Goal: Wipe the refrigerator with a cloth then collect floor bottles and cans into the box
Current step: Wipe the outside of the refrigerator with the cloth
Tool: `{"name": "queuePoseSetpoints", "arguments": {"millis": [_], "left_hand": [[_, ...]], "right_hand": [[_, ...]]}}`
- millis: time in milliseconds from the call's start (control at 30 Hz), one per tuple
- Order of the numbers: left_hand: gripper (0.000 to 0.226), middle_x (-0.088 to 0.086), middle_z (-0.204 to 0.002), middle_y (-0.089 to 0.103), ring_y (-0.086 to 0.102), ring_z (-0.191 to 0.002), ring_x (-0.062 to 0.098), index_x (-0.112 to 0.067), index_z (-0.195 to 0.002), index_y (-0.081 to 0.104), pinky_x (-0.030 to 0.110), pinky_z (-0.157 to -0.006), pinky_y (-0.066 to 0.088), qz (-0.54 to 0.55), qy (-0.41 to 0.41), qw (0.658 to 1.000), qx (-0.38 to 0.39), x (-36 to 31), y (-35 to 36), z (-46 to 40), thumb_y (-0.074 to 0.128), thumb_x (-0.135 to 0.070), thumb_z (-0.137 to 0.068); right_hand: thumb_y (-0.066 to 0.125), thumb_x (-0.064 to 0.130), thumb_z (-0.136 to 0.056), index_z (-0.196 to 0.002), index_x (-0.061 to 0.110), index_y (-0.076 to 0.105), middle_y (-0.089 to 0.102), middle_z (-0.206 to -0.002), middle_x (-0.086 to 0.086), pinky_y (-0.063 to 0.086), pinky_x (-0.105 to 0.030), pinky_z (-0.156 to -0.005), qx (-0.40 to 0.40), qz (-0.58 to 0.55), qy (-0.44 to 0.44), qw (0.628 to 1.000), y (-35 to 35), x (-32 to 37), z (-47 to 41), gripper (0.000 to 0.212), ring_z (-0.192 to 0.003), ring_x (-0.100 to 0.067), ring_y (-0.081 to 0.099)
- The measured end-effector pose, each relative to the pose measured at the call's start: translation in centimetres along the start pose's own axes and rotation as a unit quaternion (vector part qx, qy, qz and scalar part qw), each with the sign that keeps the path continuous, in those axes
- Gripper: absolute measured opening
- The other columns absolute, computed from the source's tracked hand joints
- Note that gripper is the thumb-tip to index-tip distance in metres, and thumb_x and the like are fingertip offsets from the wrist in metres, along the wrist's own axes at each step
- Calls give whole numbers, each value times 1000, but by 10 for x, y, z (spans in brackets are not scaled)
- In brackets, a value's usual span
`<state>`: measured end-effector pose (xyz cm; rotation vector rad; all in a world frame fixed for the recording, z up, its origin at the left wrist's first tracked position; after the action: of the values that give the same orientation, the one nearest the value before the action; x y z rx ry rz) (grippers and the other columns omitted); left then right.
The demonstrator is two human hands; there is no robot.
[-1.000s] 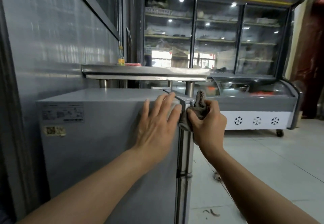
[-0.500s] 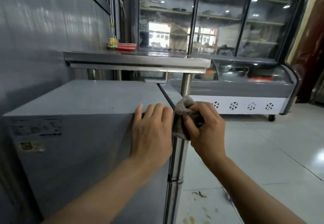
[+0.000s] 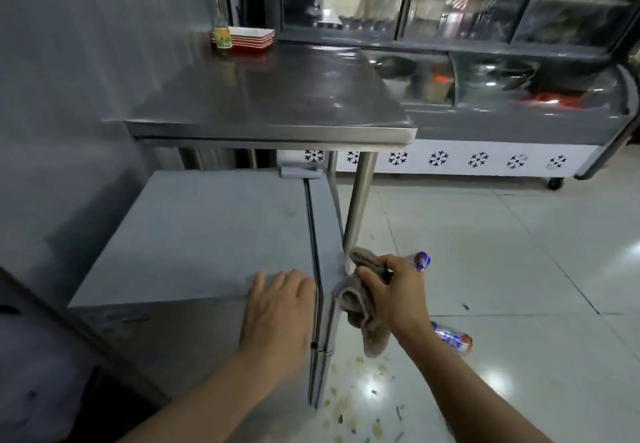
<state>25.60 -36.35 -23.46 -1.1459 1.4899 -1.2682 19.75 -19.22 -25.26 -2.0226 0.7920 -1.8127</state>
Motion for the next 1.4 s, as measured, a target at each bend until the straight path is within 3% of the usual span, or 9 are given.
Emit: {"name": "queuePoseSetpoints", "arguments": {"millis": [167, 267, 433, 567, 667, 767, 900, 1100, 1400], "left_hand": [[55, -1, -135, 41, 38, -125, 20, -21, -129, 41, 35, -103, 27, 48, -34, 993, 102, 0, -20, -3, 58, -12, -78], [56, 0, -137, 40, 37, -127, 21, -20, -131, 39, 36, -106, 28, 49, -74, 987, 136, -4, -28, -1, 56, -14, -79], [56, 1, -137, 41, 39, -125, 20, -19, -132, 39, 35, -104, 25, 81, -106, 983, 123, -3, -37, -12, 56, -11, -79], [64, 1, -144, 35, 33, -132, 20, -17, -140, 30, 36, -107, 23, 110, -140, 974, 142, 2, -33, -26, 55, -13, -81], [72, 0, -153, 23, 24, -139, 19, -17, -146, 19, 38, -113, 20, 120, -179, 965, 146, 7, -26, -36, 56, -16, -85], [69, 2, -151, 26, 27, -137, 21, -16, -145, 21, 38, -112, 26, 130, -198, 960, 152, 8, -23, -44, 54, -16, -86], [65, 1, -148, 27, 31, -134, 22, -19, -141, 26, 39, -104, 32, 130, -215, 958, 139, 9, -25, -62, 57, -21, -84], [62, 1, -157, 11, 25, -139, 24, -27, -144, 21, 42, -104, 30, 143, -272, 939, 156, 12, -20, -92, 52, -29, -90], [59, -8, -156, 11, 30, -132, 21, -31, -143, 23, 38, -101, 31, 95, -409, 899, 123, -14, -8, -112, 44, -49, -91]], "right_hand": [[61, 26, -89, -94, 16, 58, 53, -95, -4, 33, -18, -68, 55, 22, 23, 998, -35, 17, -4, 12, -82, -15, 48], [63, 21, -85, -100, 9, 58, 56, -103, -12, 34, -8, -62, 126, 48, 3, 991, -42, 31, -10, 19, -81, -13, 47], [59, 5, -81, -127, 14, 48, 28, -135, -2, 32, -5, -93, 215, 46, -65, 973, -34, 59, -18, 48, -116, -14, 41], [57, 7, -88, -134, 13, 48, 24, -145, -6, 38, -27, -106, 217, 71, -162, 960, -9, 73, -23, 47, -128, -20, 36], [42, 20, -99, -139, 20, 46, 22, -156, 0, 11, -27, -120, 273, 180, -205, 923, 15, 58, -22, 41, -141, -12, 19], [39, 24, -100, -147, 19, 32, 7, -160, -1, -5, -26, -118, 296, 236, -230, 897, 24, 44, -25, 48, -148, -20, -7], [50, 28, -96, -150, 13, 19, -3, -159, -6, -24, -24, -108, 312, 284, -270, 865, 33, 44, -46, 65, -134, -19, -29], [41, 23, -100, -151, 19, 12, -8, -160, -5, -9, -31, -117, 331, 287, -221, 871, 58, 39, -114, 59, -146, -27, -14], [41, 19, -99, -152, 16, 10, -5, -160, -7, -7, -38, -117, 360, 241, -257, 864, 82, 29, -198, 62, -146, -31, -13]]}}
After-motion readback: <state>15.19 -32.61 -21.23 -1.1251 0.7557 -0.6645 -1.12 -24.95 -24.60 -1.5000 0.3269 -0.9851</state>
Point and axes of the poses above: each hand's wrist, its own z-axis away from the middle knuckle, its own y-axis out of the palm, x = y × z, the point moved 2 cm from there along -z, towards the middle knuckle
